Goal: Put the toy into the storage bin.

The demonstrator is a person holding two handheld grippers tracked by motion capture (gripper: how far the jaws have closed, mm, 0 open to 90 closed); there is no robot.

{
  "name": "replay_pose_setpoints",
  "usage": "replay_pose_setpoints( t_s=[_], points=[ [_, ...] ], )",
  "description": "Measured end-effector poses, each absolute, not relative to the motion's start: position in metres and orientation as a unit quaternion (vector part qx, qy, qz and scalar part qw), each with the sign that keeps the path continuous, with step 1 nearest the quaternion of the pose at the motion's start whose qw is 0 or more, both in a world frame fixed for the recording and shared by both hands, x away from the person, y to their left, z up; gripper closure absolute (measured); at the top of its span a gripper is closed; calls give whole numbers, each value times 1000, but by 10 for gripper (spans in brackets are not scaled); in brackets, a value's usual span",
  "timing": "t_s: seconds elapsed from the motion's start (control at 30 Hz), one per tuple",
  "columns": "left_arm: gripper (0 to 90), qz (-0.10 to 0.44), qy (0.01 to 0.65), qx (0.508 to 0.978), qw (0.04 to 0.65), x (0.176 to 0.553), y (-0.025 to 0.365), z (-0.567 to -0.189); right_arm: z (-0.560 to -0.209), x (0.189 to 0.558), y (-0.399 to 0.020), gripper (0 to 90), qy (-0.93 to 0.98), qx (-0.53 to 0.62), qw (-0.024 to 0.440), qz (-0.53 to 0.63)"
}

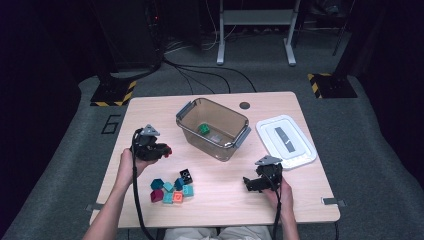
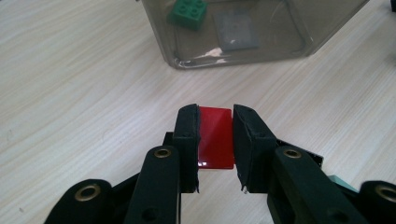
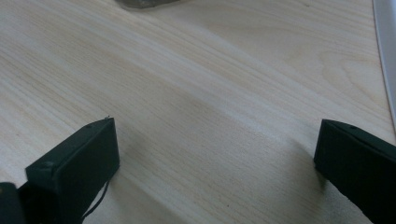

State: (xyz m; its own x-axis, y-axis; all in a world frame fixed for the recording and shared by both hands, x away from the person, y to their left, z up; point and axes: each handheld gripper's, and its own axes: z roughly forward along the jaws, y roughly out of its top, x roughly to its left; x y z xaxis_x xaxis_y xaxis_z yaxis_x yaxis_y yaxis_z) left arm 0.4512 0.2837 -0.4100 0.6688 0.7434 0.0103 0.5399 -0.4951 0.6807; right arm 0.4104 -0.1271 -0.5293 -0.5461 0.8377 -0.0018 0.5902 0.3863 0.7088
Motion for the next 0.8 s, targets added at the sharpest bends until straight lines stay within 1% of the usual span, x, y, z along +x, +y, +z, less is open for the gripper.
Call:
replay_pose_setpoints(
  t_s=[0.8],
  points=[
    [720,172,358,852,341,467,269,-377,-529,410,-127,0,812,439,185,337]
  ],
)
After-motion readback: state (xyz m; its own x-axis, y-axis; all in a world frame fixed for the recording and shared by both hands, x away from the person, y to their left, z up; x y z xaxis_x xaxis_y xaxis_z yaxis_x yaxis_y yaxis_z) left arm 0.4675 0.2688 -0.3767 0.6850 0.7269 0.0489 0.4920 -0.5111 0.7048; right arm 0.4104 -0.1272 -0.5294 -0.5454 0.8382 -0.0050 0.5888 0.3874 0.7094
